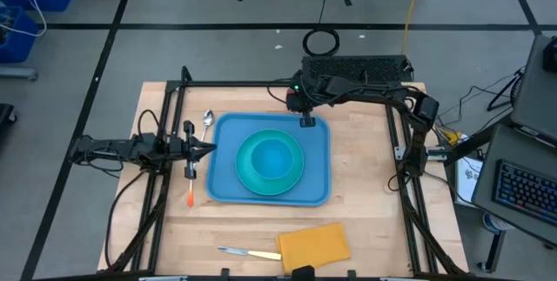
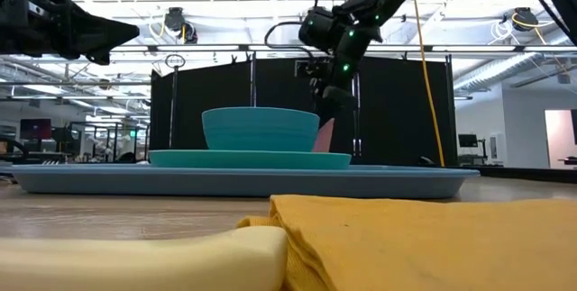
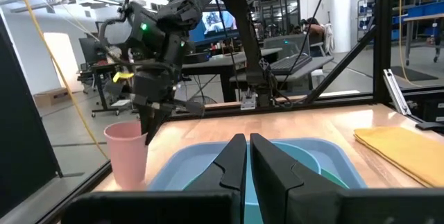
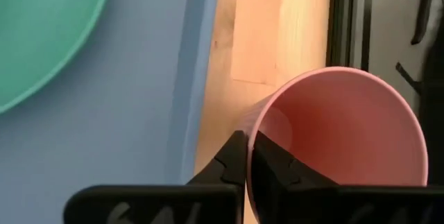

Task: Set up tray
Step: Put the pink cup on the blue serving tray to the top right of the blue plate

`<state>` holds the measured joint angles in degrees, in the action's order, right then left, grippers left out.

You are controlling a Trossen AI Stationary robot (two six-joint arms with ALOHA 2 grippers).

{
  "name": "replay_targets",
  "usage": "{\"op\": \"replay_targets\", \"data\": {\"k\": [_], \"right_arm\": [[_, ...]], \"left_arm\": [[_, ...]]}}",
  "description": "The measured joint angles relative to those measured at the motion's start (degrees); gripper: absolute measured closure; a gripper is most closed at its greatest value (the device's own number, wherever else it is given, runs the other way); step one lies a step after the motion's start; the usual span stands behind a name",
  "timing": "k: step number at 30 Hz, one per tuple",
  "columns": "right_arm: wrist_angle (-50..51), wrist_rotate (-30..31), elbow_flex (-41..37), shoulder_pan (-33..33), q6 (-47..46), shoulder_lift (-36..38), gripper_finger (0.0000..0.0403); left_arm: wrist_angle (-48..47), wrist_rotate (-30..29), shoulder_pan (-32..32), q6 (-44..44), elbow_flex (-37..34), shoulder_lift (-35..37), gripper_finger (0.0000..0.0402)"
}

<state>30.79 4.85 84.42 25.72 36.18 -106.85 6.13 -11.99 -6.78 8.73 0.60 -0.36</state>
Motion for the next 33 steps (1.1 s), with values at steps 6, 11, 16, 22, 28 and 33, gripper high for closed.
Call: {"op": "replay_targets", "data": {"k": [6, 11, 16, 22, 28, 33], "right_arm": [[1.8, -0.1, 0.0, -1.4, -1.7, 4.3, 0.0402], [5.1, -0.1, 0.0, -3.1, -4.4, 7.8, 0.0402], [10.8, -0.1, 0.0, -4.6, -8.3, 11.1, 0.0402], [16.8, -0.2, 0.0, -6.6, -12.1, 13.7, 0.0403], [21.5, -0.4, 0.0, -9.5, -14.7, 13.8, 0.0403], [22.6, -0.4, 0.0, -12.2, -16.8, 13.8, 0.0403]], "left_arm": [[0.0, 0.0, 0.0, 0.0, 0.0, 0.0, 0.0376], [0.0, 0.0, 0.0, 0.0, 0.0, 0.0, 0.0376], [0.0, 0.0, 0.0, 0.0, 0.0, 0.0, 0.0376], [0.0, 0.0, 0.0, 0.0, 0.0, 0.0, 0.0376], [0.0, 0.0, 0.0, 0.0, 0.0, 0.0, 0.0376], [0.0, 0.0, 0.0, 0.0, 0.0, 0.0, 0.0376]]}}
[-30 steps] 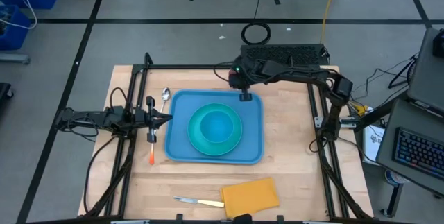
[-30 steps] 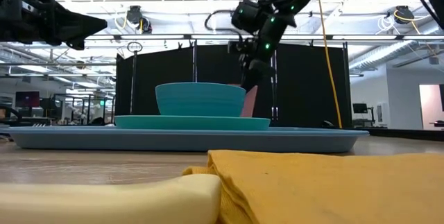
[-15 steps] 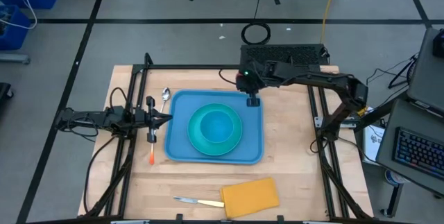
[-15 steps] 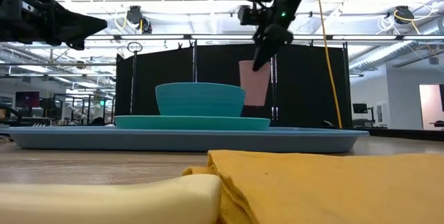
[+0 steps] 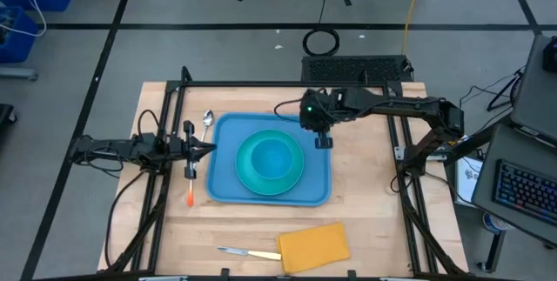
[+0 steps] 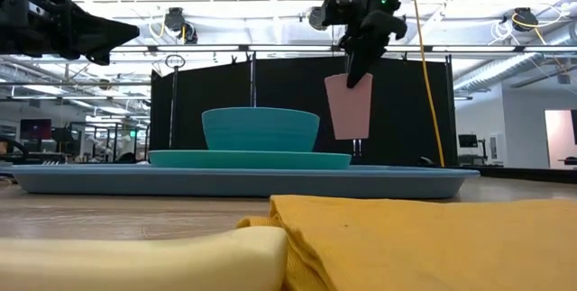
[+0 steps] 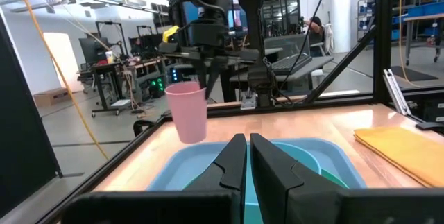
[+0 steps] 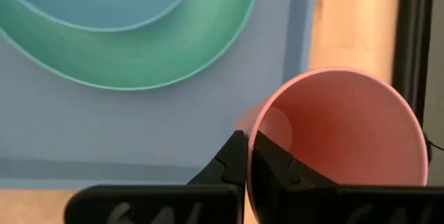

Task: Set up tray
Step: Put the pink cup on the blue serving tray to the top right of the blue plate

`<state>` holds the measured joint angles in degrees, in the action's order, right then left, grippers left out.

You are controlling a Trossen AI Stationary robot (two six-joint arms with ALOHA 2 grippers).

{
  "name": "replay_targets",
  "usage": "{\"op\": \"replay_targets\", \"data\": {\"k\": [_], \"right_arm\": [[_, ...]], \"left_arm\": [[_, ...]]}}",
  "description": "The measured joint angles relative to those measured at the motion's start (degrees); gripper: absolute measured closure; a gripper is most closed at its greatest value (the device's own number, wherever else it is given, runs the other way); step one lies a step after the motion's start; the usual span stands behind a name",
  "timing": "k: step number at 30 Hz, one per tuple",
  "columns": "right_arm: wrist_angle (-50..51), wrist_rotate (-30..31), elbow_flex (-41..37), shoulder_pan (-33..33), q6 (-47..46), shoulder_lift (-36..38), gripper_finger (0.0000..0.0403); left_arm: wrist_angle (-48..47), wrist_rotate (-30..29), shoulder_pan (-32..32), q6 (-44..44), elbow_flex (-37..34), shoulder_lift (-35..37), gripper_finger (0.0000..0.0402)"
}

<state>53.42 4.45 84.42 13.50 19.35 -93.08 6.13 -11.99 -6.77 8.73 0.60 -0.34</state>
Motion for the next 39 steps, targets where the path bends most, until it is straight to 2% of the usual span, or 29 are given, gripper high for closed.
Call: {"op": "replay_targets", "data": {"k": [10, 19, 31, 39], "right_arm": [[-1.0, -0.2, -4.0, -3.8, -2.8, 0.0, 0.0403], [-8.1, -3.1, -10.5, -4.1, -2.1, 0.9, 0.0403], [-17.0, -4.8, -22.4, -2.1, -3.6, 11.3, 0.0403], [-20.6, -7.6, -26.2, 0.3, -3.2, 12.5, 0.0403]], "left_arm": [[0.0, 0.0, 0.0, 0.0, 0.0, 0.0, 0.0376], [0.0, 0.0, 0.0, 0.0, 0.0, 0.0, 0.0376], [-0.1, 0.0, 0.0, 0.0, 0.0, 0.0, 0.0376], [-0.2, 0.0, 0.0, 0.0, 0.0, 0.0, 0.0376]]}}
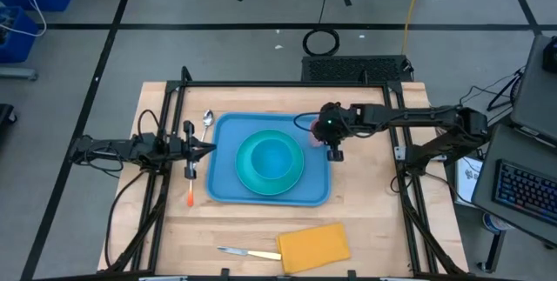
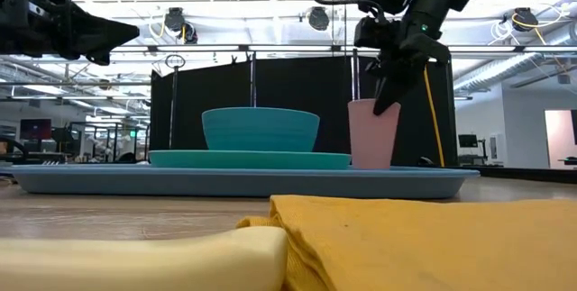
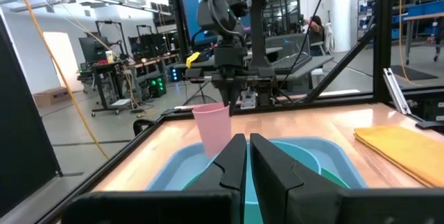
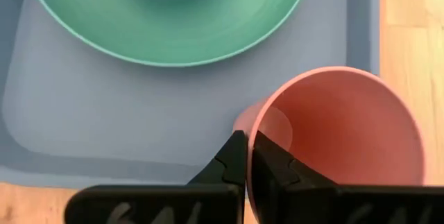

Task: Set up tray
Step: Put the pink cup on the blue serving tray to the top right of the blue plate

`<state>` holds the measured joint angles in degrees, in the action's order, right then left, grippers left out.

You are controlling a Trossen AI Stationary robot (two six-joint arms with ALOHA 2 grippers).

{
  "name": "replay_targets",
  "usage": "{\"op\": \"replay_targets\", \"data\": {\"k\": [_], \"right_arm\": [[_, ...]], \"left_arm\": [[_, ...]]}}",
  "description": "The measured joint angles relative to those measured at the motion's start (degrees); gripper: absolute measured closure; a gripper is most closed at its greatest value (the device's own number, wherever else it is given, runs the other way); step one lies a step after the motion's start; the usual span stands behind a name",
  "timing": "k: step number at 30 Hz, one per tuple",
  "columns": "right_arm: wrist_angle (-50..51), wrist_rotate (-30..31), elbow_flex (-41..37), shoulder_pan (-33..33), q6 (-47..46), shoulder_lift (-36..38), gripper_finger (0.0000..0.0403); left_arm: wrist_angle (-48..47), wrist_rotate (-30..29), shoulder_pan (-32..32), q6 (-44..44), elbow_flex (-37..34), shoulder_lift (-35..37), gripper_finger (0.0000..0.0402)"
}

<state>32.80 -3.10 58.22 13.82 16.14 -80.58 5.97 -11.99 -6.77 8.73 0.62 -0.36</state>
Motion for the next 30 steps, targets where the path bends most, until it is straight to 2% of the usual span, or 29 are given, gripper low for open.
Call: {"op": "replay_targets", "data": {"k": [30], "right_arm": [[-2.0, -0.1, 0.1, 0.0, 1.8, -3.6, 0.0403]], "left_arm": [[0.2, 0.0, 0.0, 0.0, 0.0, 0.0, 0.0376]]}}
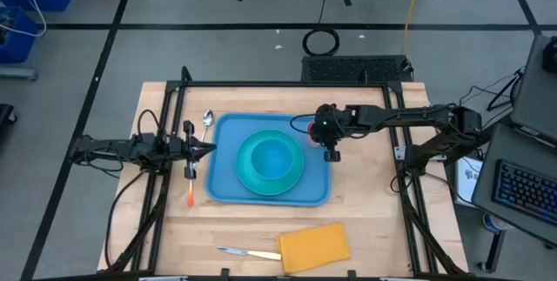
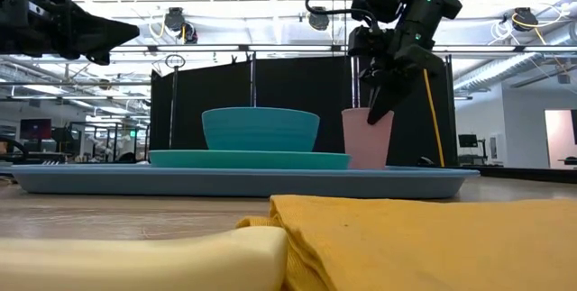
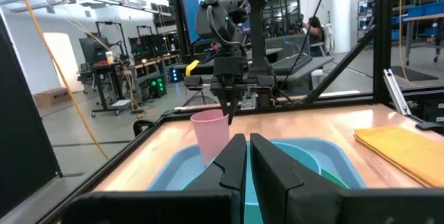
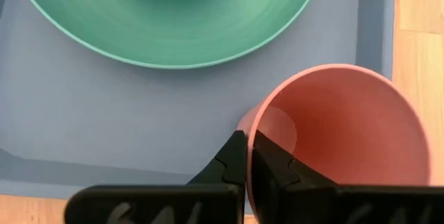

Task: Set up tray
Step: Put the pink cup on the blue serving tray to the top right of the blue plate

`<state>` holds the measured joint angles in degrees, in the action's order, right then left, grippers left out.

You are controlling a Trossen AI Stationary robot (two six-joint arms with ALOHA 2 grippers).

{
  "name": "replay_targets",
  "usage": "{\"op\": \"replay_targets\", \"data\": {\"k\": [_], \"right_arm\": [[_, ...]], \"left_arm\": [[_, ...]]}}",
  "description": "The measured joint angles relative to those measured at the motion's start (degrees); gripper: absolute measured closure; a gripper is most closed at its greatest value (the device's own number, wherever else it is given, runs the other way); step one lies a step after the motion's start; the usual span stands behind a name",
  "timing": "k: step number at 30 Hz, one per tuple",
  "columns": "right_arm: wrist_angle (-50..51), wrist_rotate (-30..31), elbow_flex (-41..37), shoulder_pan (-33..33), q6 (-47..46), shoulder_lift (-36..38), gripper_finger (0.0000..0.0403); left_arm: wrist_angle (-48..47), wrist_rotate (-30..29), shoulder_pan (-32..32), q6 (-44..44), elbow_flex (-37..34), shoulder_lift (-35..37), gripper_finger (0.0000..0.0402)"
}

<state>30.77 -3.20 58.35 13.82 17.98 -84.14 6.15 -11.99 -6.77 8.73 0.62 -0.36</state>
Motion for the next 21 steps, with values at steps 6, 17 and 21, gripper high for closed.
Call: {"op": "replay_targets", "data": {"k": [6, 17, 21], "right_arm": [[-0.2, -0.1, 0.0, 0.0, -0.3, 0.0, 0.0396], [-0.7, -0.1, -0.2, 0.0, -0.3, -0.1, 0.0354], [-0.9, 0.0, -0.2, 0.0, -0.2, -0.1, 0.0338]], "left_arm": [[0.0, 0.0, 0.0, 0.0, 0.0, 0.0, 0.0376], [0.0, 0.0, 0.0, 0.0, 0.0, 0.0, 0.0376], [0.0, 0.0, 0.0, 0.0, 0.0, 0.0, 0.0376]]}}
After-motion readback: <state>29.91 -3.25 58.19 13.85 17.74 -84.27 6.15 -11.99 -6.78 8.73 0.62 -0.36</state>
